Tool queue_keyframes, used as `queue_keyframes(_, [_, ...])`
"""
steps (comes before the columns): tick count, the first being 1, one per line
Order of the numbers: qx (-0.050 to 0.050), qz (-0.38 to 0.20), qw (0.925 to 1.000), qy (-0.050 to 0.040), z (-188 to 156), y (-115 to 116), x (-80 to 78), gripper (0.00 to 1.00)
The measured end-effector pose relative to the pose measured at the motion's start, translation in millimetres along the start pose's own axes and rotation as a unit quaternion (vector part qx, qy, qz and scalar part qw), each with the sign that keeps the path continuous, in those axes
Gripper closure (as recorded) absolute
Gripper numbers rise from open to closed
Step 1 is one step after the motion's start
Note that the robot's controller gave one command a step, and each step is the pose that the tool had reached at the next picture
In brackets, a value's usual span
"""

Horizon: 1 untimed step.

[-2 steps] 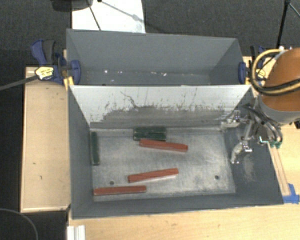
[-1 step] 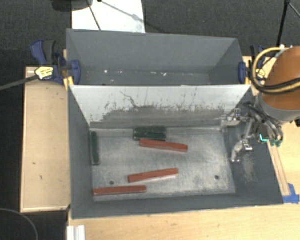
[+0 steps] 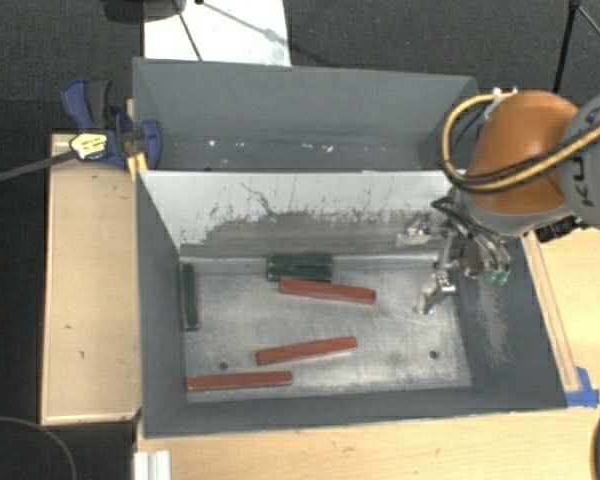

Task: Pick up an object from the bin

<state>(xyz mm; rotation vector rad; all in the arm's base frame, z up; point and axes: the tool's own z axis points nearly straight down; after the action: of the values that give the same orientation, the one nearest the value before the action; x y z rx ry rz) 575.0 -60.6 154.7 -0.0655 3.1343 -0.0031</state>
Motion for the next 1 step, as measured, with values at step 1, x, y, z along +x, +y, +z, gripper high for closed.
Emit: queue_keyframes(1, [-0.001, -0.056, 0.9985, -0.0004, 66.9, 20.1, 11.2, 0.00])
